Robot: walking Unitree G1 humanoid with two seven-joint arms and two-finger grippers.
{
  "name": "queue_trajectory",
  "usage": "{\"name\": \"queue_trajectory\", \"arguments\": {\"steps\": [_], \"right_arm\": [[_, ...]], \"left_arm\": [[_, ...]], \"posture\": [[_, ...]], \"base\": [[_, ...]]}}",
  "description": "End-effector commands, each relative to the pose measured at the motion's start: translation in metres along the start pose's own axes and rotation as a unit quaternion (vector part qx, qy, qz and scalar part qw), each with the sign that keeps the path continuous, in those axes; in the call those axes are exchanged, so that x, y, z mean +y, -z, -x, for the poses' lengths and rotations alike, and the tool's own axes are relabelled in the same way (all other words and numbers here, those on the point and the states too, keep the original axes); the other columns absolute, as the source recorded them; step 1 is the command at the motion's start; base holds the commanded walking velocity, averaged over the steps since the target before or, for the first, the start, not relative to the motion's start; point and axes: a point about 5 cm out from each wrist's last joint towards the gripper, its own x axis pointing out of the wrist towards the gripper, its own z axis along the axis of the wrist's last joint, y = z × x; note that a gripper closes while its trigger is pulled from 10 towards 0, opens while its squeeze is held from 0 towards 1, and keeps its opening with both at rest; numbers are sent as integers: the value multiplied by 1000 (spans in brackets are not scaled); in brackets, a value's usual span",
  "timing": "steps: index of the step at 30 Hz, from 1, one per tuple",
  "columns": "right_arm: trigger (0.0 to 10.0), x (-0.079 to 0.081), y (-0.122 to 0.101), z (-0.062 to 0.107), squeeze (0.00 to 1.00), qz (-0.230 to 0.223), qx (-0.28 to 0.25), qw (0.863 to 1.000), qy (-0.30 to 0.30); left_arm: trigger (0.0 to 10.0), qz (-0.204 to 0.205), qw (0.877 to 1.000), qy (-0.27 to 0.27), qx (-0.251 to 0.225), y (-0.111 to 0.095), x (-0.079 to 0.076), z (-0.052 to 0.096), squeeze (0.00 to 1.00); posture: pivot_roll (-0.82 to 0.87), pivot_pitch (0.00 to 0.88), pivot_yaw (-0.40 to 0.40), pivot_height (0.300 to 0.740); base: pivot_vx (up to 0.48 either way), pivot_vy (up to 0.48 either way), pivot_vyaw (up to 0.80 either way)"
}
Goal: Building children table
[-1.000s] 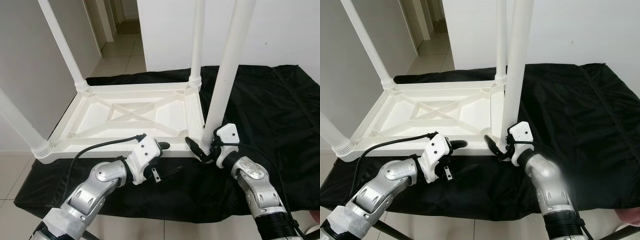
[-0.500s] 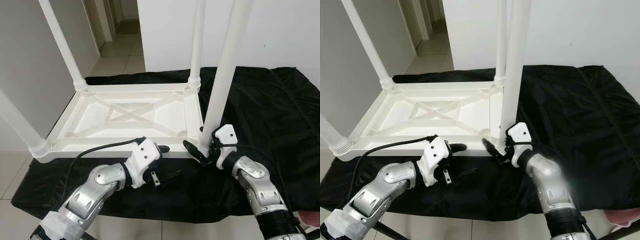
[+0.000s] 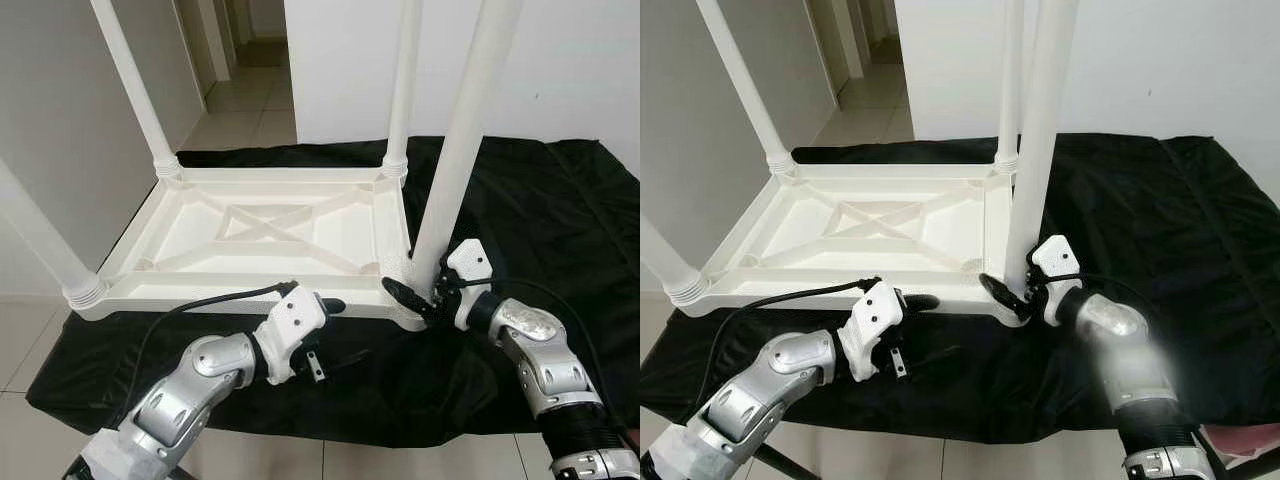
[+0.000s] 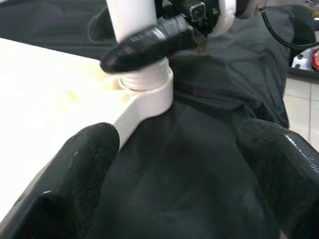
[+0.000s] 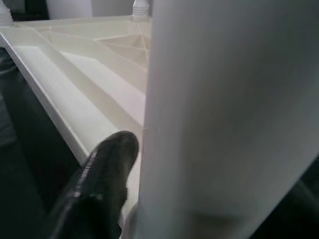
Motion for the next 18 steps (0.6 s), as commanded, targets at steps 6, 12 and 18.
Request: {"name": "queue_trajectory", "arguments": {"steps": [6, 12, 18], "right_arm": [[0, 7, 7, 2, 0, -37, 2, 999, -11], [10000, 13, 8, 5, 0, -75, -3, 997, 19], [10000, 29, -1, -1, 0, -113, -24, 988, 102]], "left_arm": [[10000, 3, 999, 39, 11, 3, -8, 4, 0], [10000, 2, 999, 37, 14, 4, -8, 6, 0], [10000, 6, 1000, 25, 13, 4, -6, 8, 0]], "posture": [[-85, 0, 60, 740], [-86, 0, 60, 740], [-86, 5, 56, 740]], "base": [[0, 0, 0], [0, 0, 0], [0, 0, 0]]}}
